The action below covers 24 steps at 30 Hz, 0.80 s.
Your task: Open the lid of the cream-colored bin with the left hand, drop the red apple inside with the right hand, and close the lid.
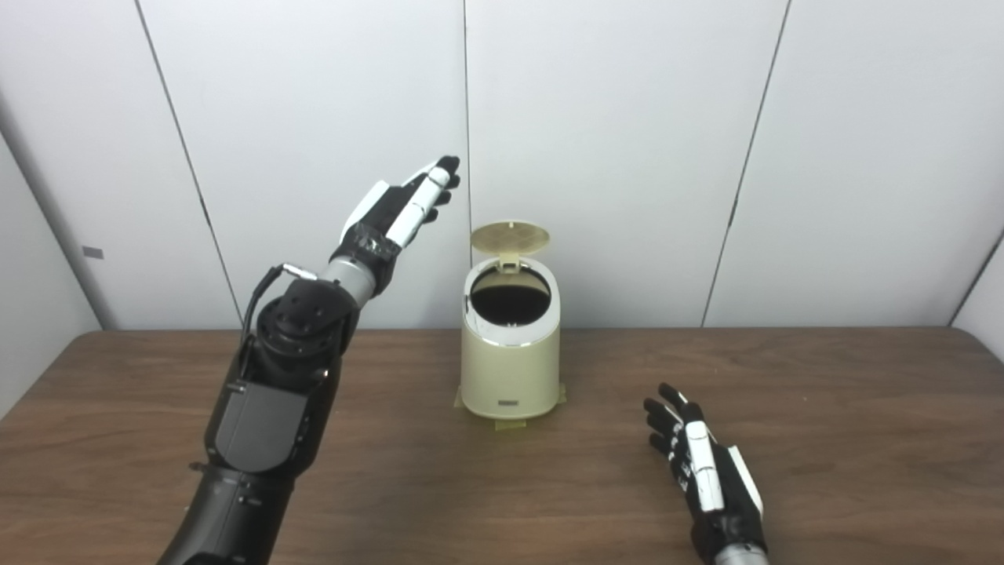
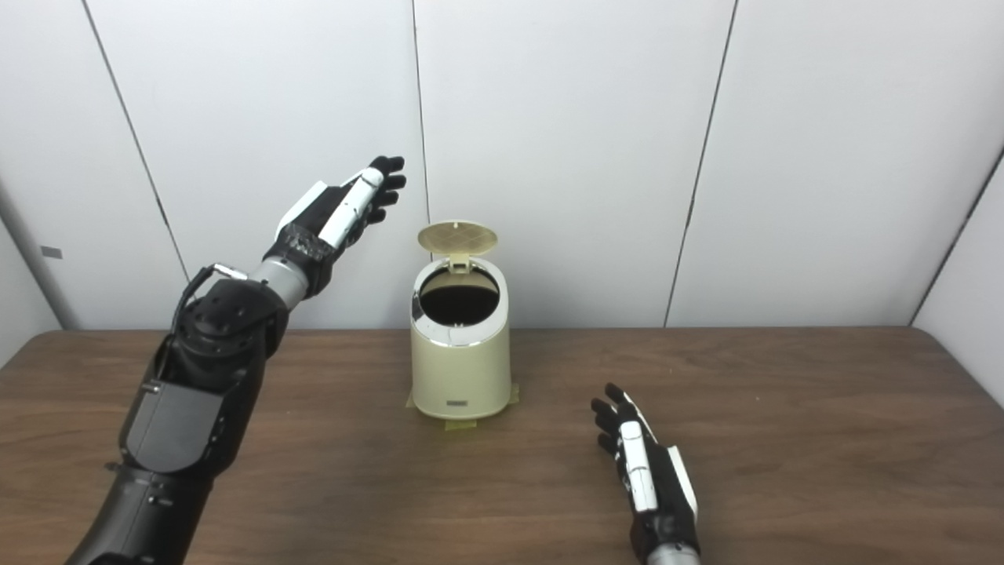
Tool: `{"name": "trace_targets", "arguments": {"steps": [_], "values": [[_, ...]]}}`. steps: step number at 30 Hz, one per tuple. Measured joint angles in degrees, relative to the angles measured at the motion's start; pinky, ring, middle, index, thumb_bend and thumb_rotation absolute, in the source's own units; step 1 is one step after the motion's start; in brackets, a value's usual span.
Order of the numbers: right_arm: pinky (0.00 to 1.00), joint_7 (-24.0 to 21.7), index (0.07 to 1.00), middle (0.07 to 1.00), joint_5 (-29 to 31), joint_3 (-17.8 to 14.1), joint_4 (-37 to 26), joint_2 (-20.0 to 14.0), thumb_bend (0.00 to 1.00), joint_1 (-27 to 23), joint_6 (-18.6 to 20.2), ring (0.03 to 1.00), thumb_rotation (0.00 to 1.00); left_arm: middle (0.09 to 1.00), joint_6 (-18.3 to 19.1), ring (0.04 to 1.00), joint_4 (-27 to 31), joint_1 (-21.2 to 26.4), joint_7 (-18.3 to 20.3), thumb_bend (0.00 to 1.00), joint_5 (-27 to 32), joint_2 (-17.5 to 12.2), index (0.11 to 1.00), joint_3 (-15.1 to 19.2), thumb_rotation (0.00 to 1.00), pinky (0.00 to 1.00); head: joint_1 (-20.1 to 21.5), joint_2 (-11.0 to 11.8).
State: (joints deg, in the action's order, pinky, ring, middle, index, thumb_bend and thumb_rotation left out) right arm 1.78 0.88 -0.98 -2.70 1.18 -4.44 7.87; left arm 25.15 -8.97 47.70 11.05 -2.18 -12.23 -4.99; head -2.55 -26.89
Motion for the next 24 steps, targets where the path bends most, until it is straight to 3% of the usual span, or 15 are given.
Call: {"name": "trace_targets", "arguments": {"steps": [10, 13, 15, 19, 24], "values": [[0.96, 0.70, 0.949, 0.851, -3.01, 1.20, -1.05, -0.14, 0.46, 0.37, 0.85, 0.911, 1.00, 0.943, -3.49, 0.981, -4.31, 1.89, 0.78, 0.42, -4.49, -0.34, 0.936, -3.89, 1.00, 0.98, 0.00, -0.70], [0.99, 1.22, 0.951, 0.844, -6.40, 2.45, -1.14, -1.07, 0.46, 0.37, 0.75, 0.906, 1.00, 0.912, -5.38, 0.950, -5.19, 2.47, 1.35, 0.43, -8.89, -1.73, 0.899, -8.16, 1.00, 0.97, -0.44, -0.96], [1.00, 1.23, 0.946, 0.838, -7.80, 3.00, -1.35, -1.70, 0.46, 0.45, 0.77, 0.907, 1.00, 0.898, -7.64, 0.919, -6.50, 3.40, 1.86, 0.43, -12.40, -2.79, 0.880, -10.85, 1.00, 0.91, -0.61, -1.14], [1.00, 1.23, 0.942, 0.834, -8.81, 3.15, -1.86, -1.78, 0.47, 0.66, 1.07, 0.903, 1.00, 0.861, -9.67, 0.869, -6.60, 5.21, 1.97, 0.47, -22.58, -5.59, 0.825, -16.72, 1.00, 0.86, -0.44, -1.14], [1.00, 1.24, 0.951, 0.834, -9.96, 3.40, -2.63, -1.78, 0.47, 0.82, 2.15, 0.906, 1.00, 0.839, -15.21, 0.858, -8.84, 6.38, 0.44, 0.50, -28.69, -5.92, 0.798, -18.16, 1.00, 0.88, -0.18, -1.05]]}}
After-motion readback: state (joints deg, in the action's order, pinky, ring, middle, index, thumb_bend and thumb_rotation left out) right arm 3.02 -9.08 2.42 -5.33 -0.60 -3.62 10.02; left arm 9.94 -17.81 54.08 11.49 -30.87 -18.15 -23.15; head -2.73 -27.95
